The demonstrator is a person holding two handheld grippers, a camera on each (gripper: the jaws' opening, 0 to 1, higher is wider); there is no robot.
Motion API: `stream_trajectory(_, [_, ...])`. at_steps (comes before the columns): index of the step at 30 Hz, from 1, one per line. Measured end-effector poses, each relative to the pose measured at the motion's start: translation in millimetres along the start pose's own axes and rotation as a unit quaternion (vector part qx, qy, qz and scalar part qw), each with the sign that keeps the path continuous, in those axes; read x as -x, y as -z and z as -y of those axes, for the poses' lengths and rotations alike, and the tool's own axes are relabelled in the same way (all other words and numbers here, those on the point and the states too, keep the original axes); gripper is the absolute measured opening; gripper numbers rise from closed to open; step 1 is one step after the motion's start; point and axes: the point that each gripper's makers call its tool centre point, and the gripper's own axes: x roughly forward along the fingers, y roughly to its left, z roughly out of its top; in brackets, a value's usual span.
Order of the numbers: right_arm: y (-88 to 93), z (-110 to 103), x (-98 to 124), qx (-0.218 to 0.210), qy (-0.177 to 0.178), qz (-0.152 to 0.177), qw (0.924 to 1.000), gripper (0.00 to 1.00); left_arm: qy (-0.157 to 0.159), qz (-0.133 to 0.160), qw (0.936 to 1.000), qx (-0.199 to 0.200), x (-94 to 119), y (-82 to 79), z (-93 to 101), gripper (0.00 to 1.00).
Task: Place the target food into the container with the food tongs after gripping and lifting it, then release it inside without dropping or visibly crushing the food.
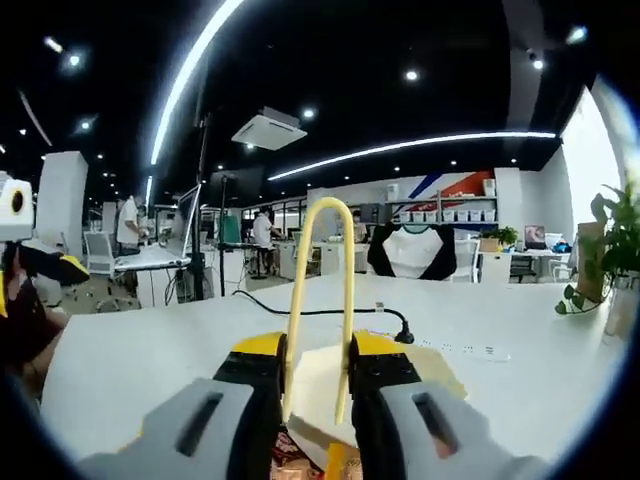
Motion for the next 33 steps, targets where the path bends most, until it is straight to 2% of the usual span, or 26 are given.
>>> stream_trajectory(1, [-3.3,2,3,0.004,0.002,0.008,1.0,0.21,0.0,0.0,1.0,0.0,0,0.0,0.1,0.81])
stream_trajectory(2, [-2.4,3,7,0.023,0.009,-0.001,0.9997,0.21,0.0,0.001,1.0,0.001,0,0.0,0.5,0.81])
stream_trajectory(5, [-4.1,0,15,0.041,0.012,-0.002,0.9991,0.21,0.003,0.004,1.0,0.006,1,-0.5,3.3,0.81])
stream_trajectory(8, [-5.4,-3,23,0.047,0.012,-0.001,0.9988,0.21,0.008,0.006,0.9999,0.008,2,0.6,7.4,0.82])
stream_trajectory(10, [-6.5,-7,28,0.044,0.011,0.003,0.999,0.21,0.023,0.016,0.9996,0.005,3,-1.8,15.7,0.85])
stream_trajectory(16, [4.0,-25,41,0.075,-0.014,-0.008,0.9971,0.21,0.037,0.015,0.9992,-0.008,6,-1.3,29.9,0.86])
stream_trajectory(21, [8.9,-32,47,0.074,-0.034,-0.009,0.9966,0.22,0.046,0.012,0.9988,-0.008,4,0.5,35.7,0.86])
stream_trajectory(25, [13.6,-30,55,0.055,-0.009,-0.018,0.9983,0.22,0.048,0.016,0.9987,-0.01,3,-1.6,37.3,0.86])
stream_trajectory(26, [16.3,-28,59,0.043,0.015,-0.024,0.9987,0.22,0.046,0.017,0.9987,-0.009,3,-2.1,37.2,0.86])
stream_trajectory(27, [17.2,-27,60,0.041,0.023,-0.026,0.9986,0.22,0.046,0.017,0.9988,-0.008,3,-2.2,37.1,0.86])
stream_trajectory(28, [18.1,-27,63,0.022,0.05,-0.017,0.9983,0.22,0.045,0.019,0.9988,-0.006,2,-2.6,37.0,0.86])
stream_trajectory(30, [17.5,-35,64,-0.01,0.05,0.004,0.9987,0.22,0.046,0.02,0.9988,-0.003,2,-2.8,36.9,0.86])
stream_trajectory(31, [21.9,-34,67,-0.015,0.072,0.003,0.9973,0.22,0.048,0.022,0.9986,-0.002,1,-3.7,37.6,0.86])
stream_trajectory(32, [28.0,-33,70,0.017,0.092,-0.012,0.9955,0.22,0.049,0.024,0.9985,-0.002,2,-4.9,37.8,0.86])
stream_trajectory(33, [30.4,-34,71,0.027,0.1,-0.013,0.9945,0.22,0.049,0.024,0.9985,-0.002,2,-5.3,37.9,0.86])
